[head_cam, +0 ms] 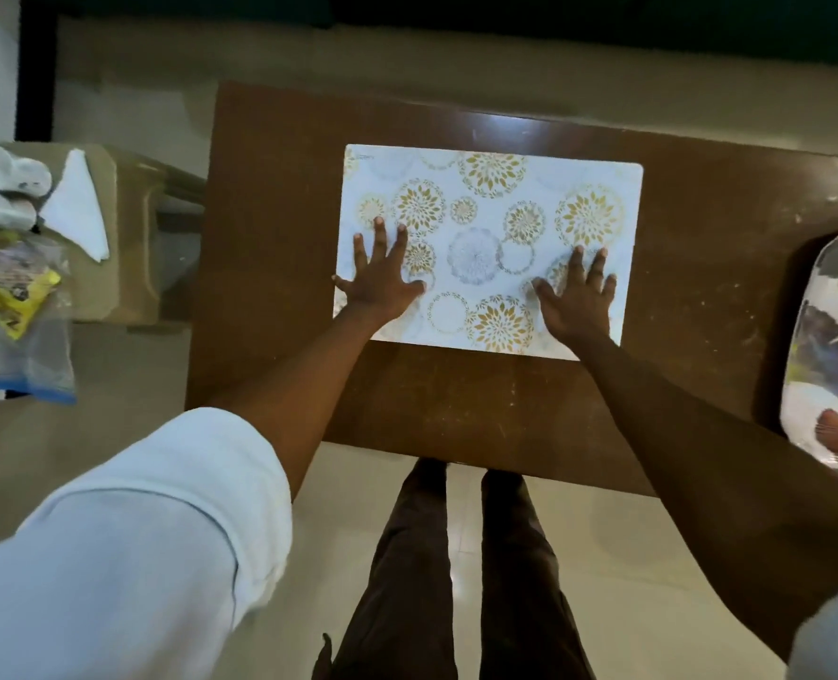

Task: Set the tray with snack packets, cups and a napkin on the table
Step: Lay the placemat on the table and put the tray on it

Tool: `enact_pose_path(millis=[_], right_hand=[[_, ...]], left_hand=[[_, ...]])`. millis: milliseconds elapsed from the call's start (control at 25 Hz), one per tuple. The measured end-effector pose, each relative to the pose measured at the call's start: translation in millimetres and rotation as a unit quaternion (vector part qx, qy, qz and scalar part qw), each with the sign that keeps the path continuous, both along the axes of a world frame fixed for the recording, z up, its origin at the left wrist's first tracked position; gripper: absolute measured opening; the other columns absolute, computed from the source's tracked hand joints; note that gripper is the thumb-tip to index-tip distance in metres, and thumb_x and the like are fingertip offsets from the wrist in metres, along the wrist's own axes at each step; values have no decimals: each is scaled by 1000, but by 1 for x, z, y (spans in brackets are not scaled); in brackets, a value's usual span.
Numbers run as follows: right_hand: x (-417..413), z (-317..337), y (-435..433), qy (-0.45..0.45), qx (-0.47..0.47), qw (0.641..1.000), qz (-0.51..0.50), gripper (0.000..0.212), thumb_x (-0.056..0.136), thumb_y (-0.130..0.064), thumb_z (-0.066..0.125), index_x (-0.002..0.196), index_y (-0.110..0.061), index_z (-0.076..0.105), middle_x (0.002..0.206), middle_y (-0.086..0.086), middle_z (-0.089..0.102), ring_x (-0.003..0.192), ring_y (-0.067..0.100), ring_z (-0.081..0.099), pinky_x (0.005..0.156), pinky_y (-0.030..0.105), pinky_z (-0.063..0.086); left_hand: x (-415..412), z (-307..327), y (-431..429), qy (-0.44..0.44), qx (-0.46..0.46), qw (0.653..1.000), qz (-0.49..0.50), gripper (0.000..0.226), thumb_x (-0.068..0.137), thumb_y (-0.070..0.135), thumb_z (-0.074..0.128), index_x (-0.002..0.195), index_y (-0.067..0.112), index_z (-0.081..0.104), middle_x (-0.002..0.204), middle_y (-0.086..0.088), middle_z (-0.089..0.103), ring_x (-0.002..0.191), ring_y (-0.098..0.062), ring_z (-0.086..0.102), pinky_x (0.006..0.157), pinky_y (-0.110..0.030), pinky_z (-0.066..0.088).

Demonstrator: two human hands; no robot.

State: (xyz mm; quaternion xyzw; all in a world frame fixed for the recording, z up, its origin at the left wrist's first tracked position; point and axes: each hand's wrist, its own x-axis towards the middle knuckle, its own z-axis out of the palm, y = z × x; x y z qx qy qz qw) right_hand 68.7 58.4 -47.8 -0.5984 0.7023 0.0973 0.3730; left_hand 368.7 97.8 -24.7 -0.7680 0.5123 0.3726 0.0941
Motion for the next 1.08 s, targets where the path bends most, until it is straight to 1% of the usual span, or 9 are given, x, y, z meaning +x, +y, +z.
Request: enact_pose_path(millis=[160,320,440,600,720,920,1080], right_hand=[[-25,-3,36,1,-18,999,-30,89,99,-68,39,164,-23,-1,171,11,-13,158,38,-7,122,61,7],[-45,-1,52,13,-26,999,-26,88,99,-67,40,165,-23,1,171,12,-10,158,38,-5,124,58,7],[-56,-1,55,15,-31,999,-6,87,99,-66,40,165,-23,3,171,13,-10,158,38,-6,125,56,5],[-52,0,53,29,-28,999,-19,85,100,-65,41,165,-23,6,172,10,-8,158,36,-4,124,58,7],[-52,0,52,28,-29,999,-15,84,100,-62,43,165,-23,7,172,10,-7,158,36,-4,124,58,8],[-59,1,54,31,-32,999,7,80,102,-53,47,165,-25,6,172,9,-8,158,37,-3,124,56,10],[-60,4,62,30,-30,999,4,80,102,-51,49,164,-26,5,172,9,-9,158,39,-2,125,55,11]], left_hand=[[-18,2,2,7,-6,999,-44,98,86,71,56,158,42,-4,167,9,-22,155,-30,-17,110,-82,7],[-39,0,22,3,-13,999,-43,99,85,72,56,159,42,-4,167,7,-22,155,-30,-16,109,-81,7],[-47,-3,34,-4,-18,999,-36,100,84,73,57,159,42,-3,168,7,-21,156,-31,-15,109,-81,9],[-44,-5,36,-10,-22,998,-53,101,83,75,56,159,42,-3,168,5,-20,156,-32,-13,110,-80,13],[-41,-5,36,-9,-24,998,-55,100,85,70,59,159,42,-3,168,6,-20,156,-32,-13,110,-81,16],[-43,-8,41,-13,-38,998,-53,99,86,68,60,159,42,-2,168,5,-19,156,-32,-12,109,-81,17],[-44,-9,48,-13,-38,998,-58,100,86,68,60,159,41,-3,168,5,-20,156,-32,-12,110,-80,16]])
